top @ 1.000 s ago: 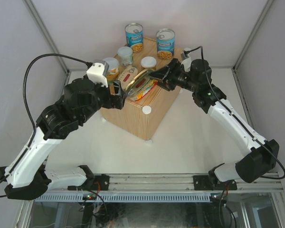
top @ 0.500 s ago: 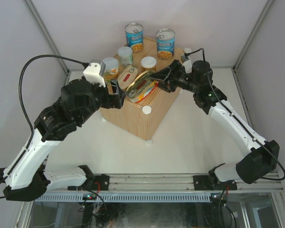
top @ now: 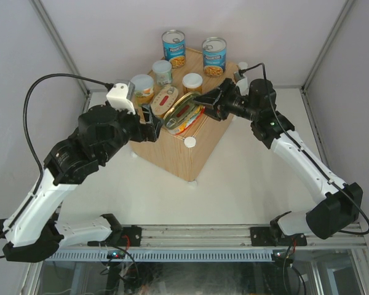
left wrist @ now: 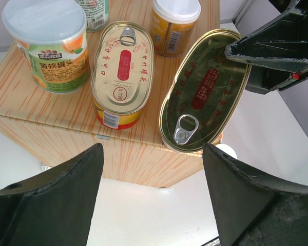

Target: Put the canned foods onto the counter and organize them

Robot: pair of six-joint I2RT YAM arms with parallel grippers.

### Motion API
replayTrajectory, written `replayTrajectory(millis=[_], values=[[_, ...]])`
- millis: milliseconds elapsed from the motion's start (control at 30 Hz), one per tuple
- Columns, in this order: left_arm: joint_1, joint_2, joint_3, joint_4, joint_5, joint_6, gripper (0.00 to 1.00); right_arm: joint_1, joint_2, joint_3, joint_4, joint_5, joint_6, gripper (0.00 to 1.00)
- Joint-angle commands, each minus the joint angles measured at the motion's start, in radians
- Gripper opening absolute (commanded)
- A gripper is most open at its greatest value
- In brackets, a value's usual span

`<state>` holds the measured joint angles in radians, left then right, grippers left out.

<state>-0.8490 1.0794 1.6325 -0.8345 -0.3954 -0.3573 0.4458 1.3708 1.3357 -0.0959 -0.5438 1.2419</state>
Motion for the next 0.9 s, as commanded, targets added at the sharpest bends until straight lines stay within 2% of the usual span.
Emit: replayTrajectory(millis=[0, 367, 533, 767, 867], values=[[-0.007, -0.022, -0.019, 0.048, 0.007, -0.02, 0.81, 0.008, -0.045, 0.019, 0.091, -0.016, 0.028, 0.0], [-0.01, -0.05, -0.093, 0.098, 0.035, -0.02, 0.81, 0.041, -0.018, 0.031, 0.045, 0.004, 0.005, 0.01], [-0.01, -0.053, -0.126, 0.128, 0.067, -0.02, 0.82, 0.046, -0.007, 0.033, 0.013, 0.02, -0.01, 0.04], [-0.01, -0.07, -0.189, 0.154, 0.071, -0.024, 0.82, 0.054, 0.003, 0.035, -0.017, 0.048, -0.025, 0.14], [-0.01, -0.076, -0.208, 0.163, 0.066, -0.025, 0.81, 0.056, 0.01, 0.045, -0.04, 0.057, -0.034, 0.23]])
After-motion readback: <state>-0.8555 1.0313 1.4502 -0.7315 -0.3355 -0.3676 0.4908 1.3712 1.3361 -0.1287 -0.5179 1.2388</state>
